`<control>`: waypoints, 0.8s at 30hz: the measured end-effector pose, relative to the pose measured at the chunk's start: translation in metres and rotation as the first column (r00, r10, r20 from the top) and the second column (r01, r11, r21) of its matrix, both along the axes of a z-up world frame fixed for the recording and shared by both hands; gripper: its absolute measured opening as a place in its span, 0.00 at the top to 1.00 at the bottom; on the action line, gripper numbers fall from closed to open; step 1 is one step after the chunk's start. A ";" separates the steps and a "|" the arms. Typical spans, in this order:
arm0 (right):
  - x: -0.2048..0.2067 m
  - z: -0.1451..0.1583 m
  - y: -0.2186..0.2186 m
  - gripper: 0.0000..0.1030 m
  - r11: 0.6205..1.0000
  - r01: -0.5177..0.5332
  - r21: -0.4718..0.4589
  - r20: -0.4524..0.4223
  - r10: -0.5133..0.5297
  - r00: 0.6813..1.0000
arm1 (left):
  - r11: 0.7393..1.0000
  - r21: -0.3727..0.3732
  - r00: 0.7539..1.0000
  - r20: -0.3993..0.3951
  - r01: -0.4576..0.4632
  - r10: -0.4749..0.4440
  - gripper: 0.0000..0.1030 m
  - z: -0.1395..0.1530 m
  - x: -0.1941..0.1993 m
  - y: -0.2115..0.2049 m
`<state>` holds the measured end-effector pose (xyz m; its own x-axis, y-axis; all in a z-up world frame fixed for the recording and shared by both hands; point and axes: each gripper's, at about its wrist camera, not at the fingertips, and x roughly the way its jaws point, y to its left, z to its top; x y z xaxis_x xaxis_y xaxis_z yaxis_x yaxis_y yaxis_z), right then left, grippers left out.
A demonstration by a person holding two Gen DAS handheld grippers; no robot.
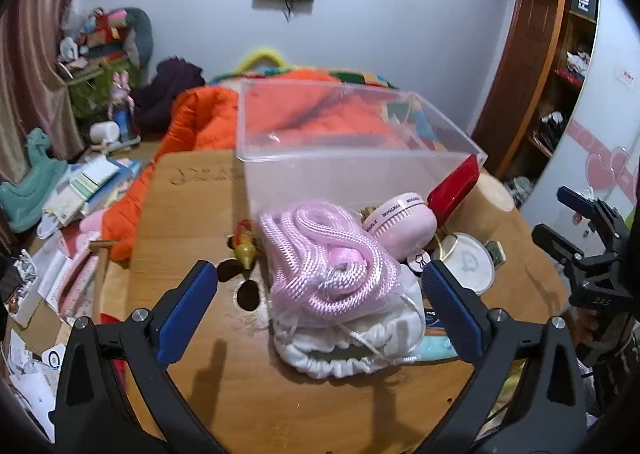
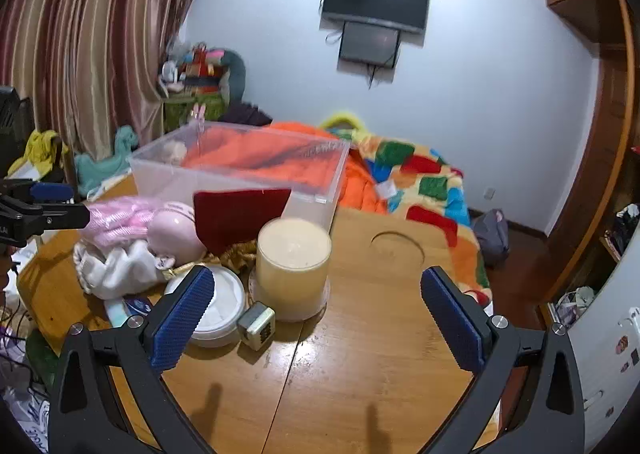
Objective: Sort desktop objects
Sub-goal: 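Grasp the bagged pink rope with the left tool while the right grasps the cream cylinder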
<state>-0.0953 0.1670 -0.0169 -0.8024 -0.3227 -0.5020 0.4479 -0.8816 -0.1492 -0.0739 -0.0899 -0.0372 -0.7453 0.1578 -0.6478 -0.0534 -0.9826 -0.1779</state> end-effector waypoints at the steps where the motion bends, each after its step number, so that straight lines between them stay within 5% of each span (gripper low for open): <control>1: -0.004 -0.002 -0.001 0.00 1.000 -0.007 0.002 0.015 0.007 1.000 | 1.000 0.006 1.000 0.013 0.009 -0.009 0.00 0.000 -0.003 0.001; 14: -0.055 -0.022 -0.014 0.00 0.995 -0.092 0.025 0.141 0.088 0.986 | 0.995 -0.061 0.973 0.221 0.081 -0.065 0.00 -0.018 -0.059 0.017; 24: -0.076 -0.033 -0.018 0.16 0.992 -0.121 0.028 0.183 0.113 0.976 | 0.994 0.032 0.942 0.317 0.107 -0.112 0.00 -0.034 -0.074 0.008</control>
<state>-0.1712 0.1488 -0.0500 -0.6549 -0.3862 -0.6496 0.5703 -0.8165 -0.0895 -0.1483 -0.0816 -0.0711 -0.4790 0.2376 -0.8450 -0.0989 -0.9711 -0.2170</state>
